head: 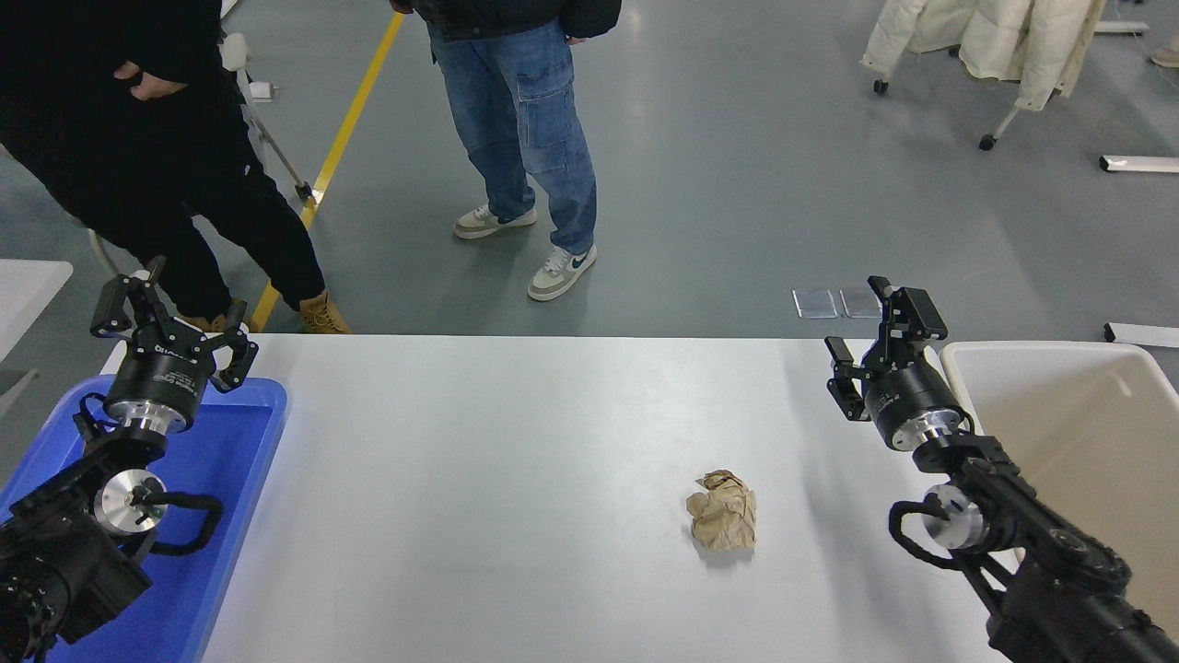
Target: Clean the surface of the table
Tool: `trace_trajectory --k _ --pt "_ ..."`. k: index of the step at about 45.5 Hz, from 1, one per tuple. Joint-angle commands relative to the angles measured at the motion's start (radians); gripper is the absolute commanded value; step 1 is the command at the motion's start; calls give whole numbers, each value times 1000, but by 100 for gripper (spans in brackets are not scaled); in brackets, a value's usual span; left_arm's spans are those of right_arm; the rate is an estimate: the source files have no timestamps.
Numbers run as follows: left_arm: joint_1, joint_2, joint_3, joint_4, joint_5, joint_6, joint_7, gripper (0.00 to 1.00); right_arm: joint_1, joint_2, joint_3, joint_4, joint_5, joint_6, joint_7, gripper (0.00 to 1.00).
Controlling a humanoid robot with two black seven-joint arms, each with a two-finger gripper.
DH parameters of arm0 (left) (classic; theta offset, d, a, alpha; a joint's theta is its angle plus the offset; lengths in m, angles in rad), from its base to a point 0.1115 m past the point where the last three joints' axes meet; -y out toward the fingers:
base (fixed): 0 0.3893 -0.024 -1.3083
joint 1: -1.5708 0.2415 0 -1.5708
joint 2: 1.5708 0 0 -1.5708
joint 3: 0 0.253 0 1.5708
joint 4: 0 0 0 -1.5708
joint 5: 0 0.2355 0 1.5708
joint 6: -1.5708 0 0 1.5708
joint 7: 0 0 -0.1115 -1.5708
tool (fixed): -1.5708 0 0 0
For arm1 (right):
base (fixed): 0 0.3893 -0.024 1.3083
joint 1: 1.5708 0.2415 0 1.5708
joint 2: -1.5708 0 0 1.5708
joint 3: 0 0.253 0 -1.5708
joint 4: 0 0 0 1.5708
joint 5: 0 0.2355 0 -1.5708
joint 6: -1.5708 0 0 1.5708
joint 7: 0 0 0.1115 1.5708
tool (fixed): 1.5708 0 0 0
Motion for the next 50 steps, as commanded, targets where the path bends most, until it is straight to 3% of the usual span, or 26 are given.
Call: trace_trajectory --k 1,7,13,26,50 --pt "0 0 0 1 0 0 0 100 4 -192 -193 139 -373 -2 -1 100" --pt "0 0 0 1 0 0 0 100 16 -202 -263 147 -639 -1 -1 100" --pt "0 0 0 -1 0 0 0 100 48 -202 -352 153 -774 1 -1 100" --pt "0 0 0 1 0 0 0 100 186 -167 -614 149 -819 6 -30 100" --pt "0 0 0 1 2 0 0 100 229 -61 -667 -28 -854 -1 -35 100"
